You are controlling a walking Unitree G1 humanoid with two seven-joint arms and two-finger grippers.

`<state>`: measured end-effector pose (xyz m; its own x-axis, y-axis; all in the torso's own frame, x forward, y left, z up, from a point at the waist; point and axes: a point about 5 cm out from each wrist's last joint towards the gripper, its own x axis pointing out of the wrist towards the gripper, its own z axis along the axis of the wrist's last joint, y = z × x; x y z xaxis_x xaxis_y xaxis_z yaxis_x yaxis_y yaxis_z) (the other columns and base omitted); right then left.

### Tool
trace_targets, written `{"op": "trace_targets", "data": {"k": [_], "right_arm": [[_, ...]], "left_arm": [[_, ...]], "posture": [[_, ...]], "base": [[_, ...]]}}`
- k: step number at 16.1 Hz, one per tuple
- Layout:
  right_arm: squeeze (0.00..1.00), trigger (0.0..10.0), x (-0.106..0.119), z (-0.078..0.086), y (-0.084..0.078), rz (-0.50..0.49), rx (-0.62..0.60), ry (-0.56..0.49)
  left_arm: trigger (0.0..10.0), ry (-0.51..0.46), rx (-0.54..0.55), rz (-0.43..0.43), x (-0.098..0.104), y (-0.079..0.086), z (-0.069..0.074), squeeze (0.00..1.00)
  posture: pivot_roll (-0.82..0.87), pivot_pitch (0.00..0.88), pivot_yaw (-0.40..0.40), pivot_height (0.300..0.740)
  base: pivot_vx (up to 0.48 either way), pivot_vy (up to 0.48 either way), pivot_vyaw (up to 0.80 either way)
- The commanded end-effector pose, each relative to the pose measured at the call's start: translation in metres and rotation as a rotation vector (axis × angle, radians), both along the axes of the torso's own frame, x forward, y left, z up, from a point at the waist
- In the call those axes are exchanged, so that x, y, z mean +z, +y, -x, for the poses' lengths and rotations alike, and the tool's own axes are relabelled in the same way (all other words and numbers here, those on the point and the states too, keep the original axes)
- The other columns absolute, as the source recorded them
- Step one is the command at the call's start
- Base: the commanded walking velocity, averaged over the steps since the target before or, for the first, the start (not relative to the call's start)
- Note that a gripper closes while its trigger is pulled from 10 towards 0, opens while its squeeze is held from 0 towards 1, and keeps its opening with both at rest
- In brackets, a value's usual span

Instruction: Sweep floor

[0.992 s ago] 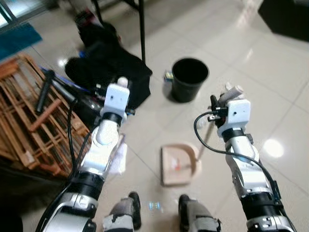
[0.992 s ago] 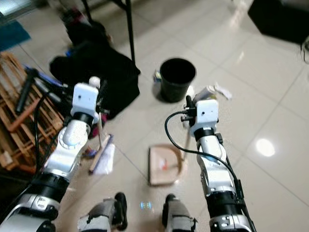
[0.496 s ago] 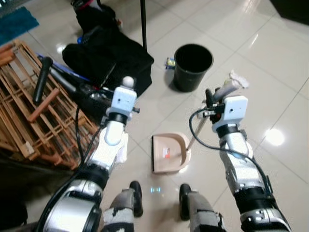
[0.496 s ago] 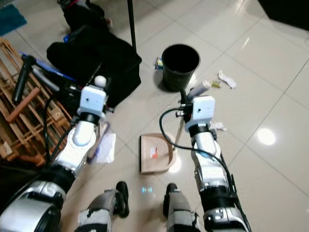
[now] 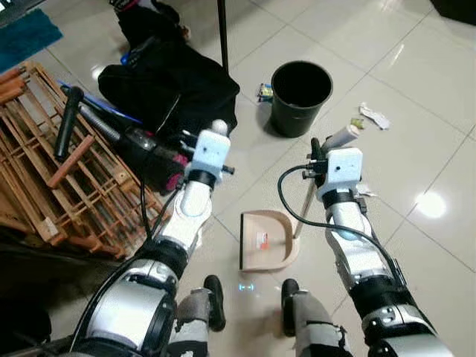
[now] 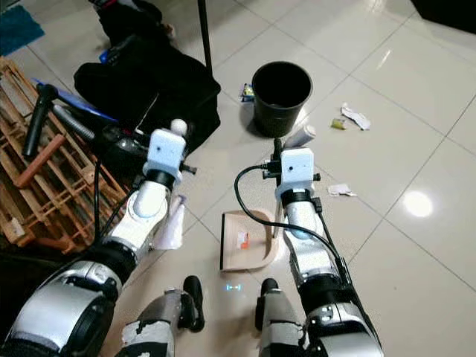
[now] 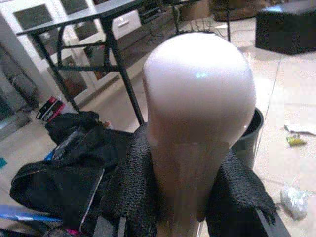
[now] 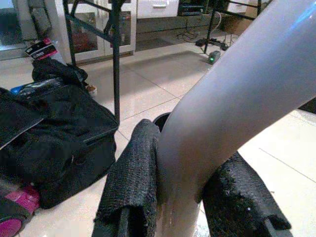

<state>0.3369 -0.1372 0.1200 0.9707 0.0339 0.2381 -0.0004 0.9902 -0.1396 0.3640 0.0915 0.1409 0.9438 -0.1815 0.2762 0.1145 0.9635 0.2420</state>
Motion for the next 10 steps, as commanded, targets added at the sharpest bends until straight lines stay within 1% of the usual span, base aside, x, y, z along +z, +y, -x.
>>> {"op": "trace_targets", "data": {"k": [1, 2, 3, 4, 6, 7, 8, 9, 10], "right_arm": [[0.0, 10.0, -0.029, 0.008, -0.006, 0.049, -0.04, 0.129], [0.0, 10.0, -0.031, 0.008, -0.004, 0.033, -0.04, 0.135], [0.0, 10.0, -0.031, 0.007, -0.003, 0.033, -0.038, 0.137], [0.0, 10.0, -0.032, 0.007, -0.002, 0.03, -0.037, 0.138], [0.0, 10.0, -0.033, 0.007, -0.004, 0.024, -0.042, 0.14], [0.0, 10.0, -0.033, 0.007, -0.005, 0.022, -0.045, 0.143], [0.0, 10.0, -0.033, 0.007, -0.007, 0.021, -0.048, 0.144], [0.0, 10.0, -0.033, 0.006, -0.008, 0.019, -0.05, 0.145], [0.0, 10.0, -0.034, 0.006, -0.008, 0.017, -0.05, 0.146]], "left_arm": [[10.0, 0.064, 0.012, 0.079, -0.011, -0.001, 0.003, 0.0], [10.0, 0.069, 0.013, 0.175, -0.004, -0.006, 0.0, 0.0], [10.0, 0.064, 0.001, 0.212, 0.0, -0.011, -0.001, 0.0], [10.0, 0.048, -0.024, 0.226, 0.003, -0.016, 0.0, 0.0], [10.0, 0.03, -0.111, 0.248, 0.004, -0.027, 0.007, 0.0], [10.0, 0.019, -0.141, 0.254, 0.004, -0.029, 0.011, 0.0], [10.0, 0.005, -0.17, 0.277, 0.006, -0.031, 0.015, 0.0], [10.0, -0.001, -0.181, 0.319, 0.01, -0.032, 0.017, 0.0], [10.0, -0.001, -0.182, 0.34, 0.012, -0.032, 0.018, 0.0]], "posture": [[-0.03, 0.416, 0.045, 0.74], [-0.03, 0.412, 0.047, 0.74], [-0.03, 0.413, 0.048, 0.74], [-0.03, 0.414, 0.051, 0.74], [-0.03, 0.413, 0.055, 0.74], [-0.03, 0.412, 0.056, 0.74], [-0.02, 0.41, 0.054, 0.74], [-0.02, 0.408, 0.052, 0.74], [-0.02, 0.408, 0.051, 0.74]], "base": [[0.0, 0.0, 0.0], [0.0, 0.0, 0.0], [0.0, 0.0, 0.0], [0.0, 0.0, 0.0], [0.0, 0.0, 0.0], [0.0, 0.0, 0.0], [0.0, 0.0, 0.0], [0.0, 0.0, 0.0], [0.0, 0.0, 0.0]]}}
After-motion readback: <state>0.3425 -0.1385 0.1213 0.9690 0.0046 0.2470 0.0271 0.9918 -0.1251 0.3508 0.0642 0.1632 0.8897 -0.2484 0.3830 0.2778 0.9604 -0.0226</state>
